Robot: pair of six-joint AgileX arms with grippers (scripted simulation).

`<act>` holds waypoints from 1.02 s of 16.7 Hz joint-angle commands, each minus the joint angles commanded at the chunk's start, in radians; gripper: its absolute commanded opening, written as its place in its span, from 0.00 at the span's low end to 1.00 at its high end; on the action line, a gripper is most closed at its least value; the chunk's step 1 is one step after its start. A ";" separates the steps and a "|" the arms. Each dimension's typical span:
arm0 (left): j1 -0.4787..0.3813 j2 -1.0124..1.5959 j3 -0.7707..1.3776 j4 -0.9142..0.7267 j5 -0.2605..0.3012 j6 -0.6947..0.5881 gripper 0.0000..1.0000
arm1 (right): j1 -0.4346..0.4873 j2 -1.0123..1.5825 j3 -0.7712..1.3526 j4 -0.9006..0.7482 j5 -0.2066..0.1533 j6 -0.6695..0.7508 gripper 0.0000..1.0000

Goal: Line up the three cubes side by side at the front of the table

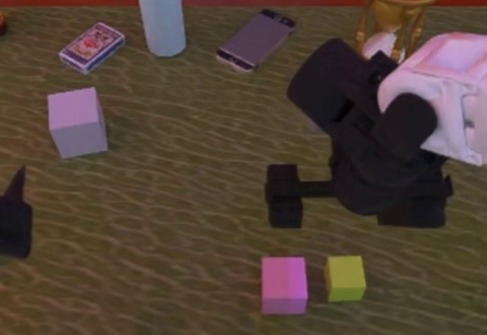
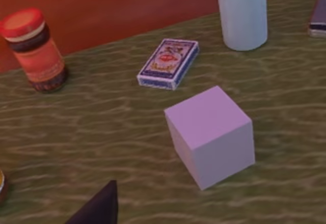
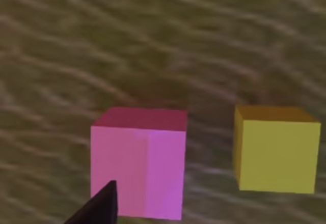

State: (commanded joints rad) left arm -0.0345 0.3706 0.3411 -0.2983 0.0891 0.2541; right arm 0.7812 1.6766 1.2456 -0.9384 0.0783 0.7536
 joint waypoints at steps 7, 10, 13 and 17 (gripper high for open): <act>-0.058 0.778 0.604 -0.477 0.075 0.412 1.00 | -0.241 -0.466 -0.456 0.213 0.052 -0.266 1.00; -0.074 1.126 0.871 -0.663 0.077 0.579 1.00 | -0.358 -0.703 -0.677 0.327 0.050 -0.389 1.00; -0.080 1.418 1.122 -0.814 0.059 0.723 1.00 | -0.472 -0.954 -0.878 0.452 0.035 -0.501 1.00; -0.073 1.707 1.423 -0.949 0.011 0.871 1.00 | -0.606 -1.279 -1.080 0.631 -0.004 -0.623 1.00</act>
State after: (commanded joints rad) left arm -0.1073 2.0781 1.7644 -1.2477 0.1006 1.1251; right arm 0.1756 0.3978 0.1660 -0.3073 0.0743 0.1309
